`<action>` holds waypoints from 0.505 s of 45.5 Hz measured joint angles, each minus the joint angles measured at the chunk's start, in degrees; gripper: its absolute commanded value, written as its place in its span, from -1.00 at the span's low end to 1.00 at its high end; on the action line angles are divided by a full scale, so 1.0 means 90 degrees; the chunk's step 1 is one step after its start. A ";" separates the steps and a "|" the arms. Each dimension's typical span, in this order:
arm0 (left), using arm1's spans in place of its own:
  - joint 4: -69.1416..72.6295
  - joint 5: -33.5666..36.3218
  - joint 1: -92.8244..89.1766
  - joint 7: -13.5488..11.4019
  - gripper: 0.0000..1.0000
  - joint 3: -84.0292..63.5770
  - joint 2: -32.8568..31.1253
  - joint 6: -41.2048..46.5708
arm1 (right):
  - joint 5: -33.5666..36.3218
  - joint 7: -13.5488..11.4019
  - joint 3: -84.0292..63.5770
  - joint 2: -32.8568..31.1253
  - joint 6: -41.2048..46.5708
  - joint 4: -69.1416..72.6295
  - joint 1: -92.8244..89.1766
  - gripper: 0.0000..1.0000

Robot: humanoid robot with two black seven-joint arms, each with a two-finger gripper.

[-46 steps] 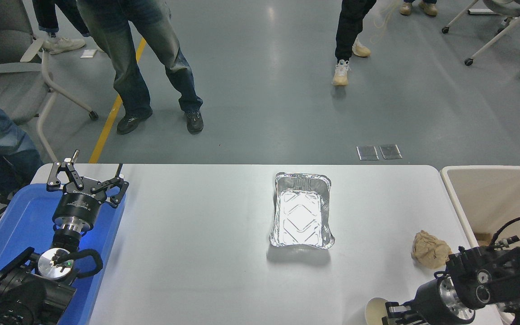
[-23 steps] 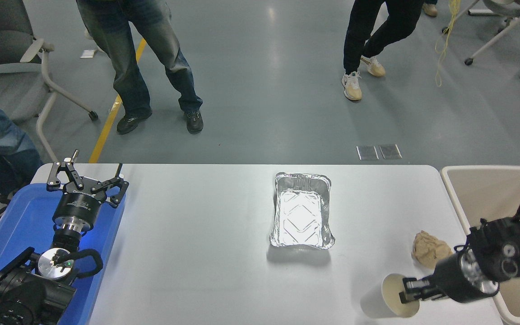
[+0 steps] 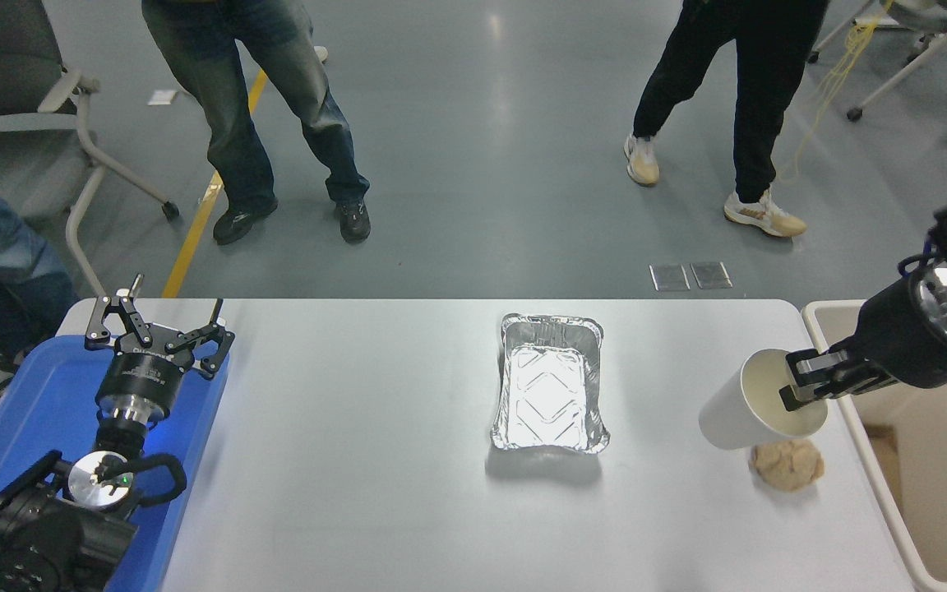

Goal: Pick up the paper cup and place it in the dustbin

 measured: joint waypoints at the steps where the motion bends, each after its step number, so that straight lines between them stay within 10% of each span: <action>1: 0.0000 0.0000 0.0000 0.0000 0.99 0.0000 0.0000 0.0000 | 0.0004 0.0003 -0.0010 0.0021 0.0046 0.0002 0.0079 -1.00; 23: 0.0000 0.0000 0.0000 0.0000 0.99 0.0000 0.0000 0.0000 | 0.0042 0.0022 -0.0249 0.0135 0.0463 -0.0158 0.0746 -1.00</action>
